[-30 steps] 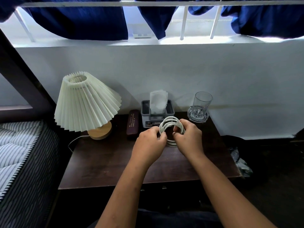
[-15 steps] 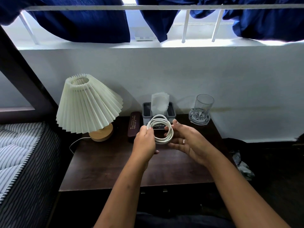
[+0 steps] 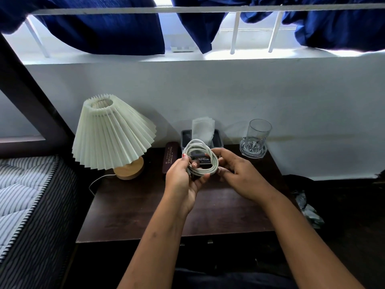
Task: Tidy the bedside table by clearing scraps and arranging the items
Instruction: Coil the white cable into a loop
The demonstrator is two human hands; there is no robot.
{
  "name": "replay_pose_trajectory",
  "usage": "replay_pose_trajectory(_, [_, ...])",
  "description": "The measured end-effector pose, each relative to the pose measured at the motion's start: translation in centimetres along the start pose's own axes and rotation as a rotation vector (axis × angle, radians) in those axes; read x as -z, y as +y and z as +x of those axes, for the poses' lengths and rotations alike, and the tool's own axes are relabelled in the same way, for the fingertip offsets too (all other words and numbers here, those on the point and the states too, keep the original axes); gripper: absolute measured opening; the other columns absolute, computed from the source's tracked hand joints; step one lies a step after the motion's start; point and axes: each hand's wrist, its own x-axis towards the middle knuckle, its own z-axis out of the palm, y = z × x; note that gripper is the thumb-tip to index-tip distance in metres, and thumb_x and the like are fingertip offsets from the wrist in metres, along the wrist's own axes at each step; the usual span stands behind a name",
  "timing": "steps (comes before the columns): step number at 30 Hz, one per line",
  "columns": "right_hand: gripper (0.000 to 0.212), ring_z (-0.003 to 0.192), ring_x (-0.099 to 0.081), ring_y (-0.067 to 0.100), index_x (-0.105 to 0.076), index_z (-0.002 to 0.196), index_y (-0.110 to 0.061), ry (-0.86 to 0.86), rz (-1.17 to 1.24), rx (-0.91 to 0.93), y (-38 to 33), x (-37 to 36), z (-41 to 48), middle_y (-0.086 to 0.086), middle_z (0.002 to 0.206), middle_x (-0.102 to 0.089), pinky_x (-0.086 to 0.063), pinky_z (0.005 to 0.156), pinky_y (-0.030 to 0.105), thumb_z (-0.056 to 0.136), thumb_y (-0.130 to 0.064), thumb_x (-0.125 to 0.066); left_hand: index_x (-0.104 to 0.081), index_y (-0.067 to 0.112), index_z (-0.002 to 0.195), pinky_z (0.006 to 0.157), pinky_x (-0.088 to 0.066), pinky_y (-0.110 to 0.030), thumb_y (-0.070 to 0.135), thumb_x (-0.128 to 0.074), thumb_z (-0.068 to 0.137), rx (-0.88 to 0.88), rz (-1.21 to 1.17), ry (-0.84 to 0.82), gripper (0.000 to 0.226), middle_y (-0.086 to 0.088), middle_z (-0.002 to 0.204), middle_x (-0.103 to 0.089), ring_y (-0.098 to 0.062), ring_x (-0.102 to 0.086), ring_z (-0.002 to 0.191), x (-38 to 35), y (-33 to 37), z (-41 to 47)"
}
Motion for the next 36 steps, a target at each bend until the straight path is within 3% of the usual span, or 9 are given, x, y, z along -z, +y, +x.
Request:
replay_pose_trajectory(8, [0.054,0.065,-0.048,0.011,-0.041,0.119,-0.049,-0.25,0.015,-0.211,0.0,0.4,-0.2,-0.001,0.079,-0.055,-0.047,0.062,0.027,0.092,-0.003,-0.046,-0.053,0.014,0.076,0.036,-0.033,-0.017,0.026,-0.035,0.099,-0.05,-0.013,0.011,0.032,0.005,0.048,-0.041,-0.008,-0.041,0.047,0.3,0.1,0.4])
replay_pose_trajectory(12, [0.036,0.062,-0.044,0.01,-0.052,0.113,-0.028,-0.315,0.033,-0.243,-0.5,1.2,-0.4,-0.002,0.076,-0.054,-0.043,0.056,0.02,0.093,0.0,-0.043,-0.054,0.015,0.076,0.035,-0.029,-0.015,0.025,-0.035,0.099,-0.069,-0.02,-0.016,0.032,0.008,0.043,-0.042,-0.006,-0.041,0.043,0.3,0.2,0.5])
replay_pose_trajectory(15, [0.032,0.06,-0.042,0.007,-0.056,0.11,-0.023,-0.342,0.068,-0.275,-0.9,1.9,-0.7,-0.002,0.077,-0.053,-0.041,0.052,0.015,0.093,0.001,-0.041,-0.054,0.016,0.075,0.035,-0.028,-0.016,0.026,-0.037,0.099,-0.073,-0.008,-0.023,0.031,0.007,0.045,-0.041,-0.007,-0.04,0.047,0.4,0.1,0.4])
replay_pose_trajectory(22, [0.065,0.057,-0.041,0.01,-0.041,0.13,-0.038,-0.477,0.33,-0.37,-1.0,2.3,-1.9,0.007,0.082,-0.051,-0.041,0.054,0.02,0.088,0.012,-0.039,-0.057,0.017,0.076,0.033,-0.029,-0.015,0.047,-0.04,0.093,-0.086,0.196,-0.086,0.039,0.008,0.046,-0.042,-0.005,-0.043,0.043,0.4,-0.3,0.2])
replay_pose_trajectory(24, [0.058,0.06,-0.039,0.011,-0.049,0.126,-0.033,-0.498,0.378,-0.382,-1.0,2.3,-2.3,0.01,0.088,-0.05,-0.038,0.057,0.022,0.084,0.006,-0.047,-0.054,0.017,0.074,0.034,-0.033,-0.015,0.048,-0.039,0.093,-0.044,0.312,-0.116,0.039,0.005,0.052,-0.044,-0.004,-0.045,0.04,0.6,-0.3,0.4])
replay_pose_trajectory(27, [0.036,0.059,-0.039,0.007,-0.058,0.116,-0.023,-0.415,0.404,-0.413,-1.1,2.2,-2.3,0.006,0.089,-0.057,-0.035,0.055,0.021,0.082,-0.018,-0.063,-0.054,0.018,0.08,0.035,-0.039,-0.016,0.042,-0.036,0.096,-0.021,0.385,-0.162,0.034,0.003,0.058,-0.045,-0.004,-0.049,0.041,0.7,-0.5,0.5])
replay_pose_trajectory(30, [0.023,0.05,-0.041,0.005,-0.063,0.103,-0.019,-0.261,0.288,-0.378,-0.7,1.8,-1.9,-0.002,0.074,-0.065,-0.03,0.048,0.019,0.092,-0.034,-0.051,-0.056,0.017,0.078,0.039,-0.045,-0.018,0.036,-0.036,0.098,-0.037,0.406,-0.191,0.034,0.001,0.065,-0.05,-0.008,-0.053,0.052,0.5,-0.9,0.6])
replay_pose_trajectory(33, [0.024,0.05,-0.05,-0.003,-0.064,0.094,-0.015,-0.09,0.194,-0.329,-0.2,1.3,-1.5,-0.005,0.074,-0.062,-0.038,0.05,0.015,0.094,-0.032,-0.047,-0.063,0.017,0.084,0.044,-0.049,-0.017,0.029,-0.039,0.098,-0.034,0.406,-0.184,0.031,-0.002,0.075,-0.057,-0.011,-0.057,0.062,0.7,-1.3,0.8])
replay_pose_trajectory(36, [0.022,0.07,-0.056,0.001,-0.064,0.095,-0.012,0.037,0.202,-0.302,0.9,1.0,-1.1,-0.003,0.078,-0.062,-0.045,0.068,0.015,0.094,-0.027,-0.049,-0.066,0.012,0.093,0.048,-0.05,-0.016,0.022,-0.044,0.097,-0.057,0.432,-0.164,0.024,-0.007,0.084,-0.061,-0.01,-0.057,0.068,0.7,-2.1,1.1])
